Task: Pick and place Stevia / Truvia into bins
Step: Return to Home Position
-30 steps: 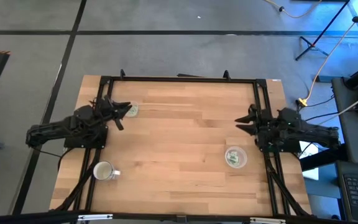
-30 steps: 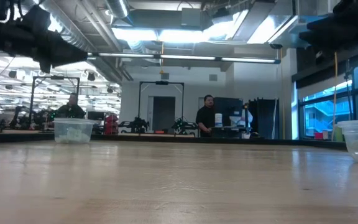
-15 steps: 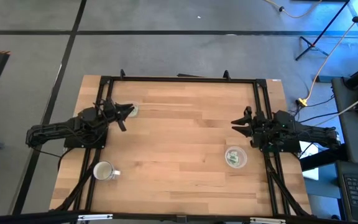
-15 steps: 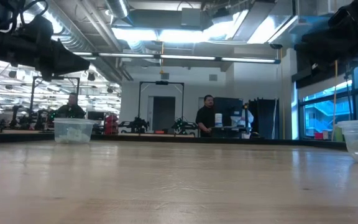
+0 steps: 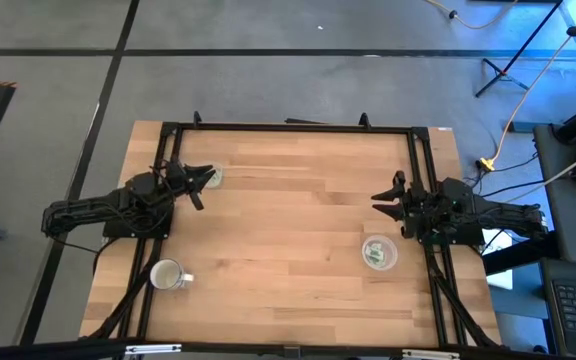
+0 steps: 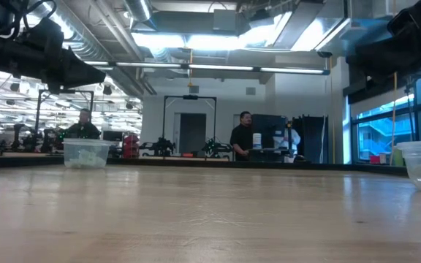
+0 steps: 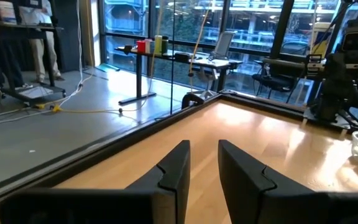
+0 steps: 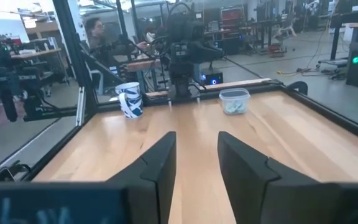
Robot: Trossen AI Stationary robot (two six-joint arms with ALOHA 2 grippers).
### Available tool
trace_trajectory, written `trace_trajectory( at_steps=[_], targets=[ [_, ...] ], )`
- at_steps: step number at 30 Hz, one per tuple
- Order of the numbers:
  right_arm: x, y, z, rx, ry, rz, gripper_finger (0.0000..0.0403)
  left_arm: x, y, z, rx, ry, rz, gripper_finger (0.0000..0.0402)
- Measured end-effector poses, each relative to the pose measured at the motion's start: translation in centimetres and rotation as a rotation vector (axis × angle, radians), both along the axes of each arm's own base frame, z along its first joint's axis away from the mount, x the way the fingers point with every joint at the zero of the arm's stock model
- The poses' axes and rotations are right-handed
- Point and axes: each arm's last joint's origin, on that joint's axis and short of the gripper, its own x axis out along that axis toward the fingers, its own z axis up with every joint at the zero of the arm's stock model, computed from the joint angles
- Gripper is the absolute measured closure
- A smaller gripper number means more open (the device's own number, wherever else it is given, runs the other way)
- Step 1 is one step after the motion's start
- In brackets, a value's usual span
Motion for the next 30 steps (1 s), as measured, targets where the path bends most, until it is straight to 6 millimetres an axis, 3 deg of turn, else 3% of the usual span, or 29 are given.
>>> trace_trajectory(
  at_steps=[23,30],
  targets=[
    [0.0,0.0,-0.16,-0.044,0.017,-0.001,0.028,0.01,0.0,-0.01,-0.002,-0.001,-0.002,0.0325],
    [0.01,-0.01,-0.16,-0.169,0.015,-0.005,0.028,0.01,0.0,-0.01,-0.002,-0.001,-0.002,0.0325]
  ],
)
